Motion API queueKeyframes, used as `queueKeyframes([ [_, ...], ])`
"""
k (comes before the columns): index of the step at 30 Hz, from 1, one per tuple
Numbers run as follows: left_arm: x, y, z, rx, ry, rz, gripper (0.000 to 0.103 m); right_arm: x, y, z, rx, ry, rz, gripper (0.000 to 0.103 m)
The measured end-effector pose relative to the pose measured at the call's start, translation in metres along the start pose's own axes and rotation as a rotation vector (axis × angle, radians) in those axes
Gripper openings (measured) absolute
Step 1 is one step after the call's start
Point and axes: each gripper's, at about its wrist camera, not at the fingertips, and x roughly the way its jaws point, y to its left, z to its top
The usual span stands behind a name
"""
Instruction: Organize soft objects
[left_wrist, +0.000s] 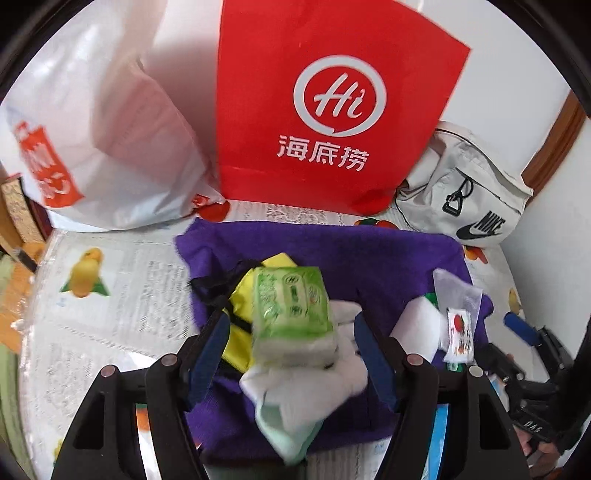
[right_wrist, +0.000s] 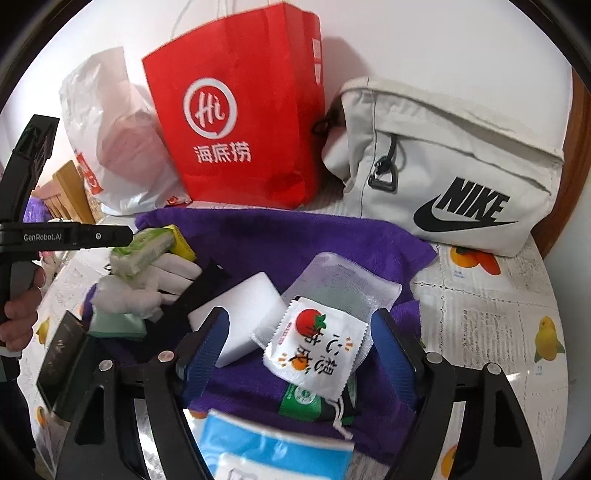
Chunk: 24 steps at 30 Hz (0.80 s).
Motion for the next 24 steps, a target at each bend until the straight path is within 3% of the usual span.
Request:
queueKeyframes([
  [7,-0.055,-0.005,-0.032,0.02,-0.037,0.016,0.068,-0.054,0.023,-0.008,0.004,-0.033,-0.002,0.079],
  [14,-0.114,-0.011,-0.073,0.032,-0.102,0.017,0.071,-0.11,0.05,-0.032,0.01,-0.06,-0.037,0.092],
  [19,-0.149,-0.018,-0.102,0.048,-0.161,0.04,0.085,-0.152,0.068,-0.053,0.013,-0.104,-0.075,0.103],
  [24,-0.181,-0.024,-0.13,0.055,-0.193,0.022,0.092,-0.185,0.082,-0.077,0.022,-0.121,-0.099,0.103],
])
